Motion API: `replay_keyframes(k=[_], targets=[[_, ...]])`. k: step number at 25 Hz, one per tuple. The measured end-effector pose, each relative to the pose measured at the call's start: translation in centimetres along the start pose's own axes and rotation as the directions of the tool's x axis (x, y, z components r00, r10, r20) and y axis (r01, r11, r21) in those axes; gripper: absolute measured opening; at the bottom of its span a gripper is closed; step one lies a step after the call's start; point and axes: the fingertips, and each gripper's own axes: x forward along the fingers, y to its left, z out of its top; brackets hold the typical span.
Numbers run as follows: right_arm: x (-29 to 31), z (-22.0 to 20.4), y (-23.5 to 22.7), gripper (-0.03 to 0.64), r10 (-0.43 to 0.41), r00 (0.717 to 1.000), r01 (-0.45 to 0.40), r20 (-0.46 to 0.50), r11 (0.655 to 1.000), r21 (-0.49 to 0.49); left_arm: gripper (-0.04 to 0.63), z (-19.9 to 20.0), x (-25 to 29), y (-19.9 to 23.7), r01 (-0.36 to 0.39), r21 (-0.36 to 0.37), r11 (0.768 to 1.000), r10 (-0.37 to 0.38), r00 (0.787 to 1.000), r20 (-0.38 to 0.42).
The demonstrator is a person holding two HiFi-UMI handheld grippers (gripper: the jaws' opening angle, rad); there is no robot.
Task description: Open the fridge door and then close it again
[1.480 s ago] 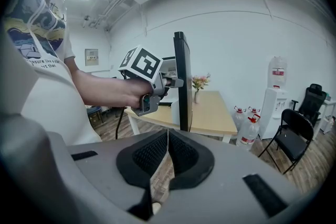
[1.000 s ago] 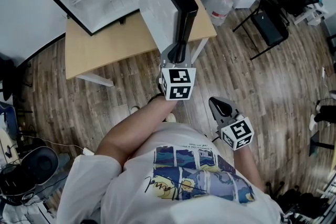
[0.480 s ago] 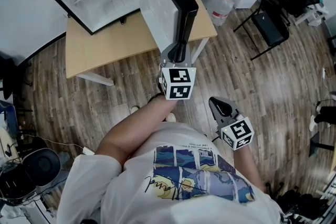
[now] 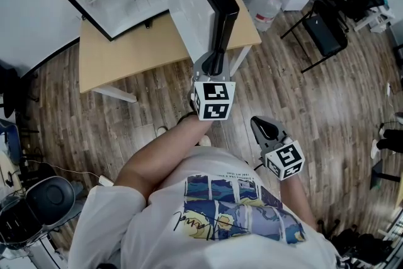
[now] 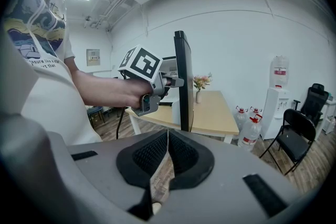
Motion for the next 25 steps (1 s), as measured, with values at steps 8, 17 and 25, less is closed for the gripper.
replay_keyframes(k=[8,17,25], targets=[[0.5,0.1,0.3,0.017,0.015,1.000,-0.016,-0.005,1.000,-0.006,0.081,-0.2,-0.5,0.5,-0.001,-0.005,1.000,0.001,1.000,0.005],[1.3,0.4,1.1,0.015,0.047,0.999,-0.047,-0.015,0.999,-0.027,0.081,-0.6,-1.8,1.8,-0.005,-0.013,1.000,0.006,1.000,0.012],[2.6,1.0,2.1,0.016,0.079,0.997,-0.079,-0.018,0.996,-0.050,0.084,-1.2,-3.4,3.7,-0.018,-0.027,0.999,0.018,1.000,0.017]])
